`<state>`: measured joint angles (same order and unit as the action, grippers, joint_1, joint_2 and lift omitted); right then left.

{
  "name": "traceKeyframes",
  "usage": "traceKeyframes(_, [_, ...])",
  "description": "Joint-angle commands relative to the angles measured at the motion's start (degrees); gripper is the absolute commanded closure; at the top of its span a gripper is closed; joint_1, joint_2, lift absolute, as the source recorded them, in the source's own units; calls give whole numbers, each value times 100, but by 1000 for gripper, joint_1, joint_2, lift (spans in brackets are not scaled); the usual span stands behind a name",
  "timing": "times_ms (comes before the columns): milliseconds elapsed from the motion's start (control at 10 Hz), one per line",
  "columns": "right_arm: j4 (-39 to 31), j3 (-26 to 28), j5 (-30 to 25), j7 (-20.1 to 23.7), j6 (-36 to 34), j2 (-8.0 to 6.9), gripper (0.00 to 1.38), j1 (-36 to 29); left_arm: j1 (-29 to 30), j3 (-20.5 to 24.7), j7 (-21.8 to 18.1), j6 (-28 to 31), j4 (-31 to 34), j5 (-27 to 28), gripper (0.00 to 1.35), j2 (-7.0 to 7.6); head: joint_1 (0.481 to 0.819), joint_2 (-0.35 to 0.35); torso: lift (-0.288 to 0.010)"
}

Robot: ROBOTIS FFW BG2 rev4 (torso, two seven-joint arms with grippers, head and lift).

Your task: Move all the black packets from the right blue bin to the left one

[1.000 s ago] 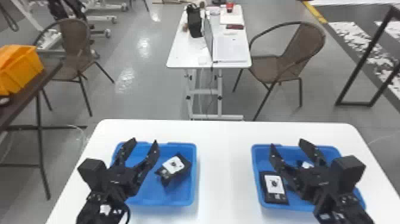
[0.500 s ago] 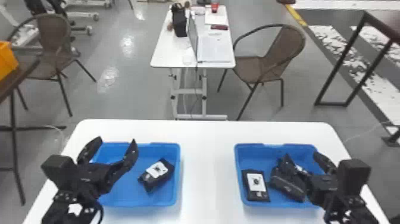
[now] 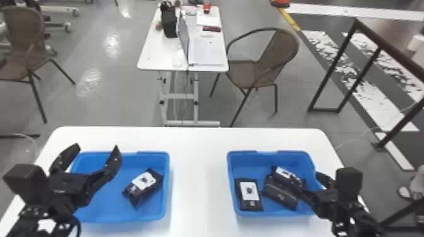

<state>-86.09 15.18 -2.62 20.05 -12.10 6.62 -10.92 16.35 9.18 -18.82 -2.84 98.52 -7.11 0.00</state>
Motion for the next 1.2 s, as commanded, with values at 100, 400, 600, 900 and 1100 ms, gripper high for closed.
traceKeyframes(100, [1033, 38, -230, 403, -29, 112, 329, 758, 9, -30, 1, 3, 9, -18, 94, -15, 695, -119, 0])
traceKeyframes(400, [1991, -41, -344, 491, 234, 85, 328, 1242, 35, -30, 1, 3, 36, -62, 96, -15, 695, -117, 0])
traceKeyframes(600, [2527, -103, -441, 491, 331, 76, 321, 1488, 62, -22, 1, 29, 36, -71, 98, -15, 695, -106, 0])
traceKeyframes(900, [2685, -103, -828, 43, 226, 24, 321, 1725, 97, -13, -8, 38, 36, -97, 98, -15, 695, -102, 0])
traceKeyframes(1100, [2712, -111, -819, 43, -108, 76, 328, 1787, 141, 22, 1, 55, 36, -62, 98, -15, 695, -112, 0])
